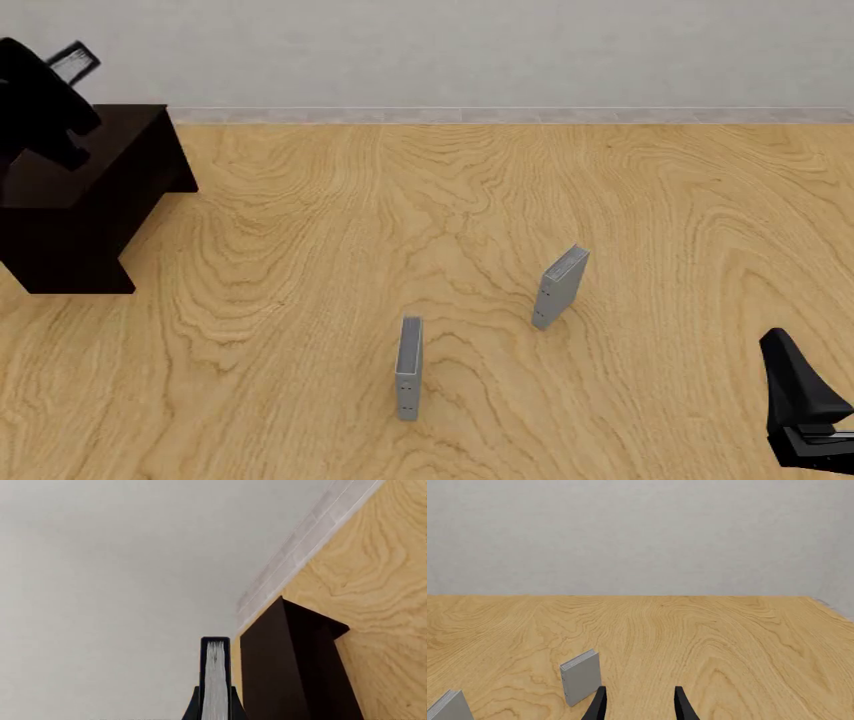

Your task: Pick up the book in the middle and place it on the cabinet shelf.

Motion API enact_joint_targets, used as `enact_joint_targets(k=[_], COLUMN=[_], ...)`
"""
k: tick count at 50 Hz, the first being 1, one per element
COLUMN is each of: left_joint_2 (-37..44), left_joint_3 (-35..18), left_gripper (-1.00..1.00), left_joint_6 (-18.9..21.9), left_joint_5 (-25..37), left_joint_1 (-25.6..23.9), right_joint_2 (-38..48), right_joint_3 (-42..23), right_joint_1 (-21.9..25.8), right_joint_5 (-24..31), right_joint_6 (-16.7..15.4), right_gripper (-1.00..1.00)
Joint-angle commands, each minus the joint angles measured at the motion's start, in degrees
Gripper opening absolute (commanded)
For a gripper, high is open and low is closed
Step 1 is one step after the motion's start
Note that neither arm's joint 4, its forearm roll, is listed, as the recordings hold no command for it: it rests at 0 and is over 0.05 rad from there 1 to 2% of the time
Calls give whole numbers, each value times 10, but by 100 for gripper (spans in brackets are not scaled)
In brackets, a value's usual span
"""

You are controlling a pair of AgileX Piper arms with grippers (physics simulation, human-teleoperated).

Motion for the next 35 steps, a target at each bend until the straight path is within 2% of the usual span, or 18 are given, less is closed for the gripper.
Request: enact_joint_targets(k=[1, 17, 35], left_joint_2=[8, 32, 55], left_joint_3=[-8, 10, 18], left_gripper=[-100, -100, -100], left_joint_6=[19, 49, 36], left_joint_5=[-9, -49, -53], left_joint_1=[1, 10, 9], right_joint_2=[0, 0, 0], right_joint_3=[0, 0, 0], right_joint_1=[0, 0, 0], right_joint_5=[0, 0, 0], right_joint_6=[0, 0, 0], right_gripper=[100, 100, 100])
